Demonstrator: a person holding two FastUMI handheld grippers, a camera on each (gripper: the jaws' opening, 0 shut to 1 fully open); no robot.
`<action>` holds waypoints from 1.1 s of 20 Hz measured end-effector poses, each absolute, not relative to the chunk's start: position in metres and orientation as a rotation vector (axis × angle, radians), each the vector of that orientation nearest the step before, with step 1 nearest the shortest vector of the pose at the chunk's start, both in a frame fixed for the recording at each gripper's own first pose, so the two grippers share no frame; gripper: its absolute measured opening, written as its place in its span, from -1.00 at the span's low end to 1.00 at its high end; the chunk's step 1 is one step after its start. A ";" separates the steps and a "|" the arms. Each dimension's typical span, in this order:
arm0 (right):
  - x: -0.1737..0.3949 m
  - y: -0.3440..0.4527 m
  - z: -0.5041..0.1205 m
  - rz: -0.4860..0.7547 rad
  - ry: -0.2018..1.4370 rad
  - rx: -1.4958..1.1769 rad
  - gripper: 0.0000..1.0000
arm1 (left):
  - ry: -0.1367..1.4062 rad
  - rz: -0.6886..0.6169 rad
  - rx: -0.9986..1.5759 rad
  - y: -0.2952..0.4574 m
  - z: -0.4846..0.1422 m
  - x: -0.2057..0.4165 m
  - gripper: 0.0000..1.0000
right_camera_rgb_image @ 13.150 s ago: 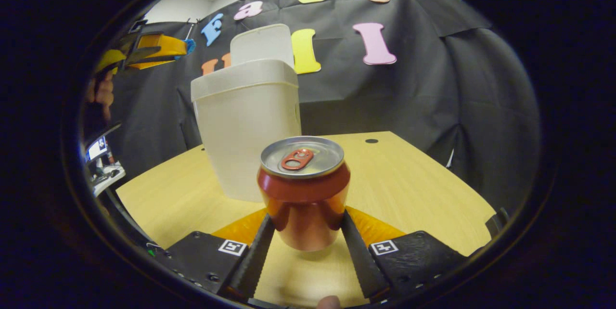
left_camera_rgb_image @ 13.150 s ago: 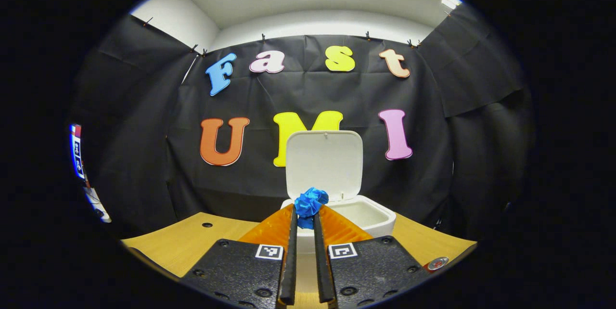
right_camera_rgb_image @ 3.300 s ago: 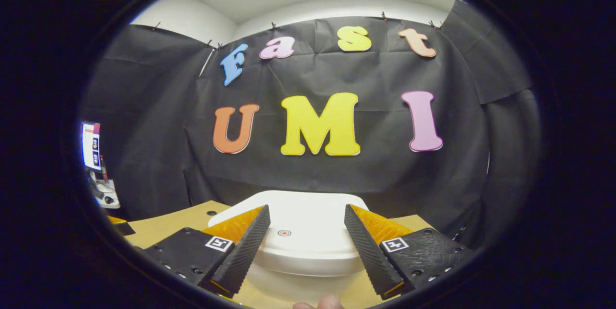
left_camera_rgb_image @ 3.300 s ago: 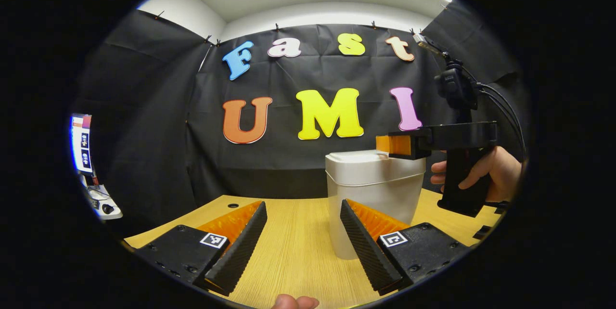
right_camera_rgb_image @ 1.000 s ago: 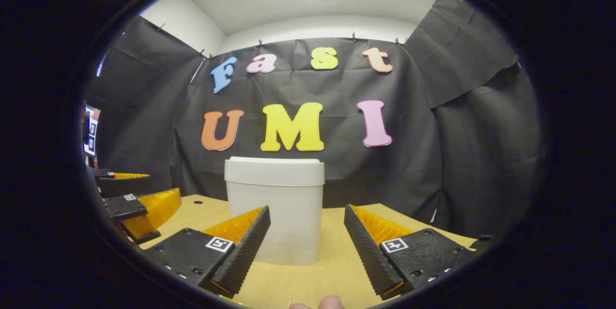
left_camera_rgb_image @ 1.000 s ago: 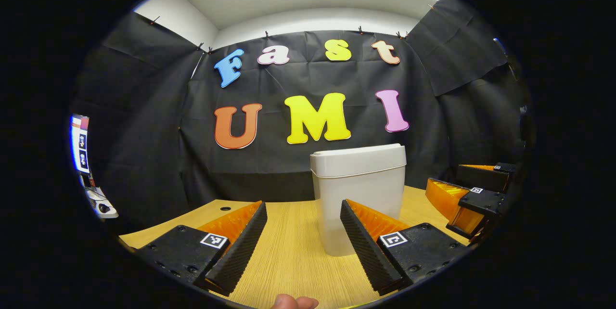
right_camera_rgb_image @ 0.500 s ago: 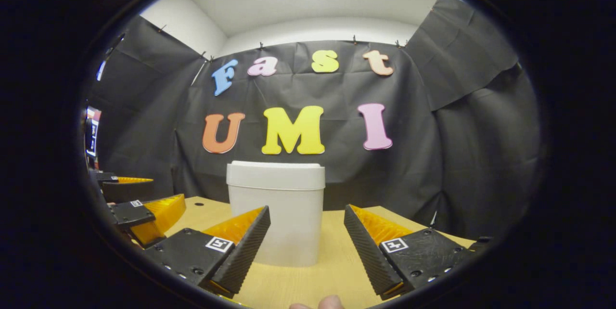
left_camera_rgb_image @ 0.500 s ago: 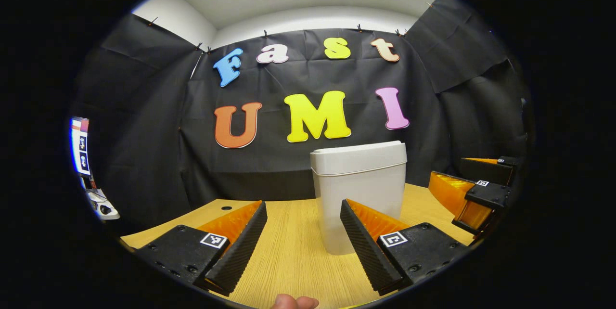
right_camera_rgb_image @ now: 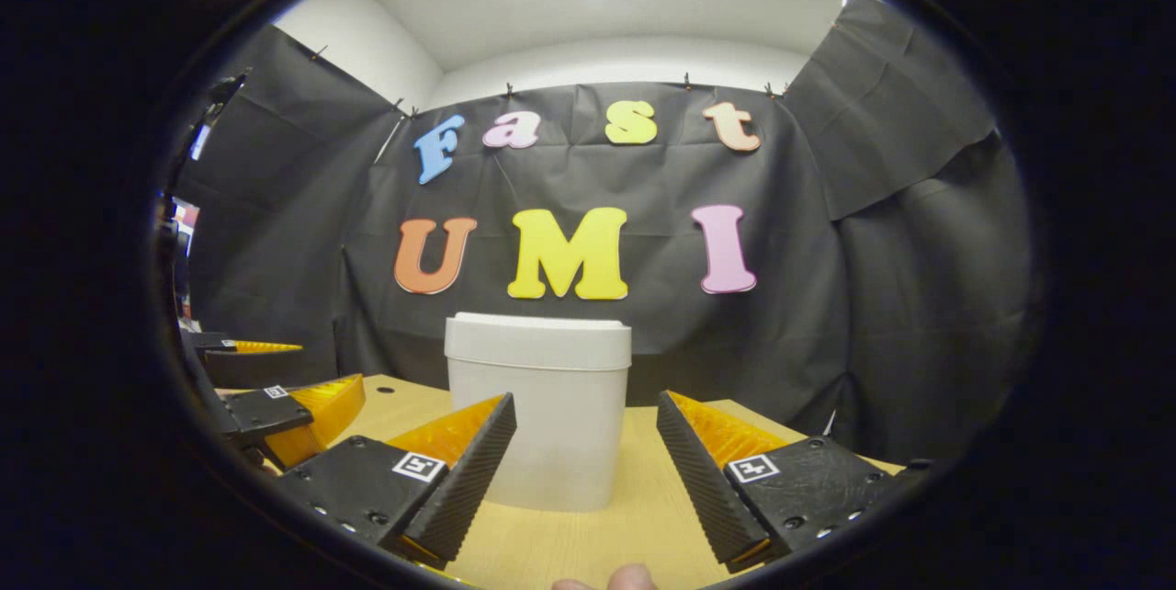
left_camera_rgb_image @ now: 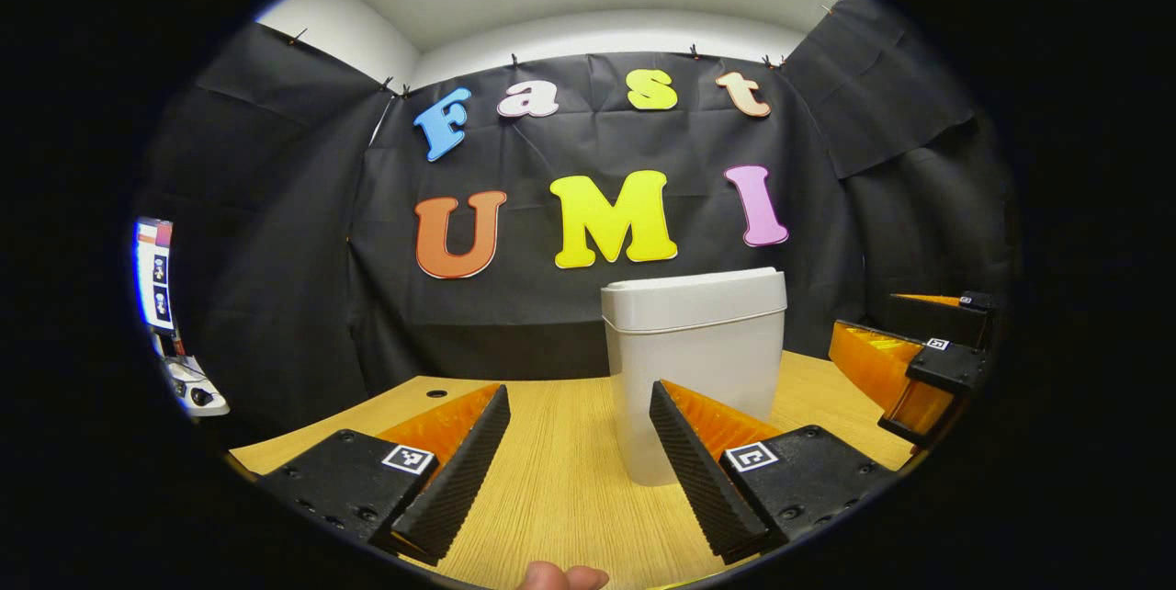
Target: Press the lid of the desktop garbage bin to open it, pick up the crumpled paper on the desktop and throw it into the bin, then pick up the pop can on the desktop and drop it into the bin, and finally close the garbage bin lid.
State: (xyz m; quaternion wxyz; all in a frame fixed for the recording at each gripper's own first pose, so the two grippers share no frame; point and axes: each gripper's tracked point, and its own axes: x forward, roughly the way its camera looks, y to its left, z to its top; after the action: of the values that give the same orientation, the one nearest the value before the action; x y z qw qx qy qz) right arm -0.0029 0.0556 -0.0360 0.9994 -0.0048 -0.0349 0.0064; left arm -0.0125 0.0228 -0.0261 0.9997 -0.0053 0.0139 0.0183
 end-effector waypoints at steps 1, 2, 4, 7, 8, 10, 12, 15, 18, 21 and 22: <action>-0.002 0.058 -0.037 0.017 -0.066 -0.010 0.91 | 0.027 0.039 -0.011 0.023 -0.025 -0.012 0.97; -0.003 0.060 -0.036 0.021 -0.064 -0.015 0.91 | 0.025 0.038 -0.011 0.024 -0.025 -0.013 0.97; -0.003 0.062 -0.036 0.025 -0.064 -0.020 0.91 | 0.023 0.037 -0.012 0.024 -0.024 -0.012 0.97; -0.004 0.065 -0.035 0.031 -0.064 -0.019 0.91 | 0.029 0.039 -0.011 0.024 -0.025 -0.013 0.97; -0.005 0.065 -0.034 0.032 -0.067 -0.020 0.91 | 0.027 0.041 -0.013 0.025 -0.025 -0.012 0.97; -0.005 0.061 -0.032 0.029 -0.072 -0.020 0.91 | 0.028 0.043 -0.015 0.026 -0.025 -0.013 0.97; -0.005 0.058 -0.032 0.026 -0.070 -0.009 0.91 | 0.032 0.039 -0.016 0.024 -0.026 -0.012 0.97; -0.004 0.055 -0.033 0.017 -0.066 -0.002 0.91 | 0.032 0.037 -0.014 0.024 -0.026 -0.012 0.97; -0.004 0.055 -0.033 0.015 -0.065 -0.002 0.91 | 0.033 0.036 -0.012 0.024 -0.027 -0.012 0.97; -0.004 0.055 -0.034 0.016 -0.065 -0.006 0.91 | 0.035 0.040 -0.009 0.026 -0.027 -0.011 0.97; -0.003 0.055 -0.033 0.015 -0.064 -0.005 0.91 | 0.037 0.041 -0.010 0.026 -0.027 -0.011 0.97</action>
State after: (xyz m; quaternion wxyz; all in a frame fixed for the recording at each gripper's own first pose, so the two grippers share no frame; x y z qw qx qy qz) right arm -0.0034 0.0551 -0.0333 0.9995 -0.0025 -0.0320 0.0076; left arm -0.0113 0.0264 -0.0272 0.9996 -0.0048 0.0183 0.0207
